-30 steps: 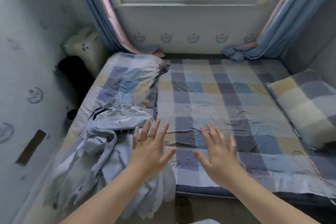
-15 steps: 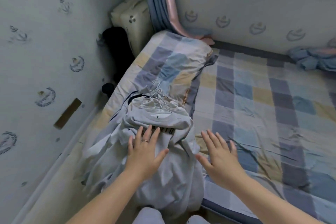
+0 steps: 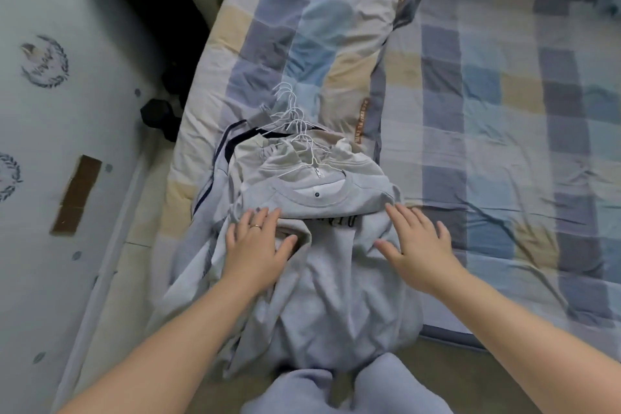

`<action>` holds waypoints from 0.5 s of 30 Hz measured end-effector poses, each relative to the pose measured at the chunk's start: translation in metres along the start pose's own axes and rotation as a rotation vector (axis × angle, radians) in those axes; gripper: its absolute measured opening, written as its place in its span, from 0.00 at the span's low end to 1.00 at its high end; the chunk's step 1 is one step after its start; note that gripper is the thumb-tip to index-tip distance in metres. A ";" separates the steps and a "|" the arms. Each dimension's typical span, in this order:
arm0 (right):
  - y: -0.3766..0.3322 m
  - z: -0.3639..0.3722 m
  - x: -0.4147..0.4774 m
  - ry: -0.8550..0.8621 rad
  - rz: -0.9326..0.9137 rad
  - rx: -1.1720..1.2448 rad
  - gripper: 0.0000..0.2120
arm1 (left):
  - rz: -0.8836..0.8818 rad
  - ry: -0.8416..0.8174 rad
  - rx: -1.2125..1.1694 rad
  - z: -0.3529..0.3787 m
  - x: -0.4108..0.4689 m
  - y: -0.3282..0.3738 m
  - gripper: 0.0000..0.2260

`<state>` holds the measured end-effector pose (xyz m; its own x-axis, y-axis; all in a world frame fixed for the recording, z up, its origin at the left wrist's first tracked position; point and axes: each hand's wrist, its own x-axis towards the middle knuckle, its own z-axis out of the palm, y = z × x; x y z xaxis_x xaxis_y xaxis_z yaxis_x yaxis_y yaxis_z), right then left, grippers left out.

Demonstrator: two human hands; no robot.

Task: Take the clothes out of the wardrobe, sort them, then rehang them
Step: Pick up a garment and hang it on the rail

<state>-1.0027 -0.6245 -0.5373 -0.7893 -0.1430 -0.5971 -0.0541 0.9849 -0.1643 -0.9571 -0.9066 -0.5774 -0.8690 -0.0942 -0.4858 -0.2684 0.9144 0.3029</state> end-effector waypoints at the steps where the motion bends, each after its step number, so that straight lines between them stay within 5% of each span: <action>1: -0.003 0.005 0.017 -0.011 0.007 0.003 0.33 | -0.011 -0.007 -0.006 0.002 0.016 -0.008 0.29; 15: 0.009 0.071 0.227 -0.036 -0.082 -0.013 0.28 | -0.185 0.038 0.003 0.061 0.174 -0.040 0.21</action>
<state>-1.1388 -0.6549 -0.7305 -0.7594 -0.2263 -0.6100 -0.1255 0.9709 -0.2040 -1.0719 -0.9355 -0.7239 -0.8199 -0.2762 -0.5014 -0.4242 0.8813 0.2082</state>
